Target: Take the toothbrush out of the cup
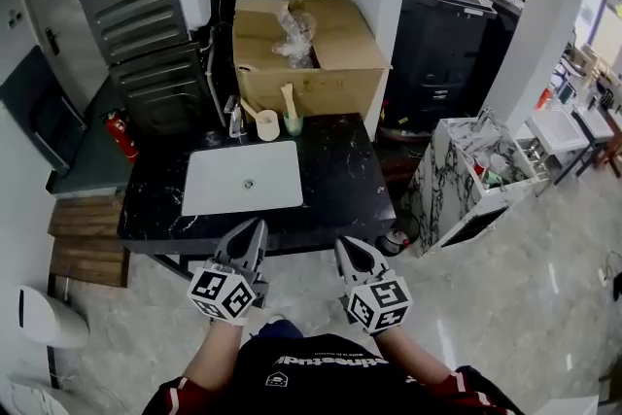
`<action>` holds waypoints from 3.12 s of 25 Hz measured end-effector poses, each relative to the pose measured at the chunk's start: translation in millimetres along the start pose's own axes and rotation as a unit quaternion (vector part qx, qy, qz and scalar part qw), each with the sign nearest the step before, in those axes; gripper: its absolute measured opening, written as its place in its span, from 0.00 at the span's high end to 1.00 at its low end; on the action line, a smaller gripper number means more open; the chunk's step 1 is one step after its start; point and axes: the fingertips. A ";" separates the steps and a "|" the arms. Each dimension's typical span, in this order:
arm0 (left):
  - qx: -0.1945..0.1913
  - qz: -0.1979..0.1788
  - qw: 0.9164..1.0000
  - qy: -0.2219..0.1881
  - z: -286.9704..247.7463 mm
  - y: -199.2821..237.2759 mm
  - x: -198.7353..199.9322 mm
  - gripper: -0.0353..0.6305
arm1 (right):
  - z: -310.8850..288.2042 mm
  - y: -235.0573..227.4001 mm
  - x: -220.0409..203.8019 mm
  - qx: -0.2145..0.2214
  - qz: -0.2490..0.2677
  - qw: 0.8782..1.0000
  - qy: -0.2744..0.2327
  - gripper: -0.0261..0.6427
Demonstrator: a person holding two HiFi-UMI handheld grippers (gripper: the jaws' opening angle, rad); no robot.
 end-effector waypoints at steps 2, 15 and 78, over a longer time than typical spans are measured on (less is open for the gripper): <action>0.002 -0.001 1.000 -0.001 -6.3 4.0 0.6 0.93 | -8.5 -2.2 -1.2 0.008 -0.003 1.000 0.001 0.91; 0.002 0.023 1.000 0.001 -100.3 123.6 12.2 0.93 | -136.8 -41.2 49.5 -0.004 0.011 1.000 -0.003 0.91; 0.100 0.037 0.993 0.045 -219.8 322.6 39.1 0.93 | -524.5 -202.7 106.9 -0.011 0.063 0.994 0.084 0.74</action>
Point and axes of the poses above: the fingertips, and each gripper's own axes: z backward along the fingers, y to its left, x out of its top, and after that the axes turned 13 degrees about y, right-handed
